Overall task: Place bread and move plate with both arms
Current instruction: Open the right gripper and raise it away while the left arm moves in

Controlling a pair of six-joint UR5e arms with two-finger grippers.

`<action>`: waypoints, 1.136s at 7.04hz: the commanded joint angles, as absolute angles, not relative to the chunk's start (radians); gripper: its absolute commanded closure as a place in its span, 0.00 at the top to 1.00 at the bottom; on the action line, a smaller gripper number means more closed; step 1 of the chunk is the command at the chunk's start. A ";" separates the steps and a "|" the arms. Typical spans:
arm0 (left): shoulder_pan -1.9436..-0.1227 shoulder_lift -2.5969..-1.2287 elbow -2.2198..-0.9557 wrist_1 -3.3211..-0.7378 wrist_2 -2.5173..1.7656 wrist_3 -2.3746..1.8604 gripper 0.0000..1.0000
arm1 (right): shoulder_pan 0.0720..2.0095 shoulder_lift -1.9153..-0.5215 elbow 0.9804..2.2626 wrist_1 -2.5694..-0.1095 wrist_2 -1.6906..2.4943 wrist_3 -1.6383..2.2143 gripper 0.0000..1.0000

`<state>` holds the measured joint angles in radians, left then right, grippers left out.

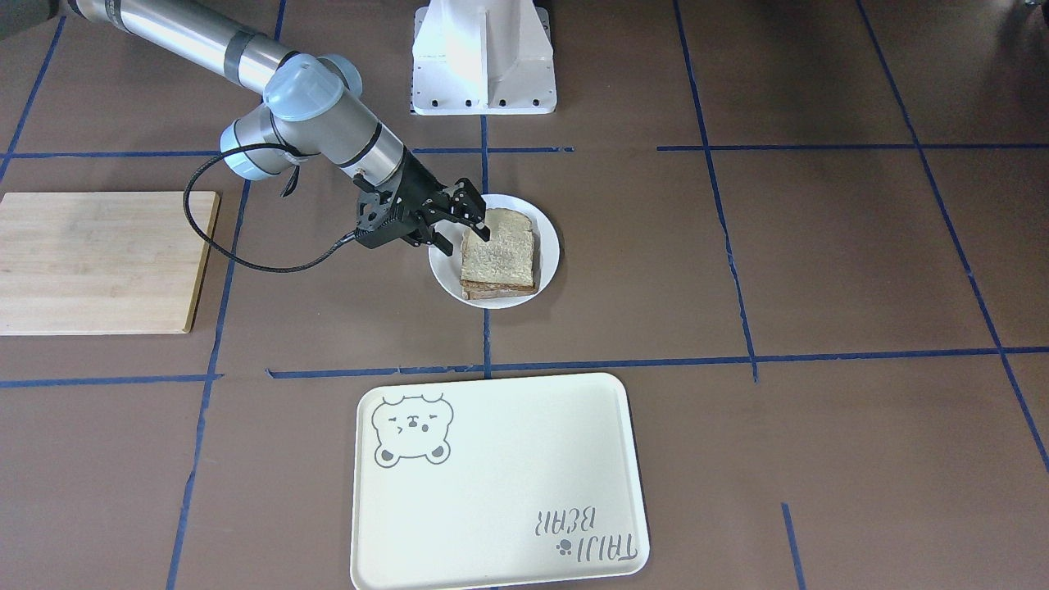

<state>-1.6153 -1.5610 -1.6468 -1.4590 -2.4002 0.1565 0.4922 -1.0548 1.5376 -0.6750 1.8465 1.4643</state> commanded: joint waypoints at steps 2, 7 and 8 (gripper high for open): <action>-1.606 -1.572 -1.681 -1.462 -2.425 0.120 1.00 | 0.621 -1.064 1.580 -0.759 2.001 1.465 1.00; -1.225 -1.623 -1.812 -1.953 -2.444 -0.699 1.00 | 0.820 -1.069 1.869 -1.555 2.072 0.999 1.00; -1.159 -1.653 -1.798 -2.076 -2.438 -0.860 1.00 | 0.865 -1.072 1.891 -1.651 2.074 0.885 1.00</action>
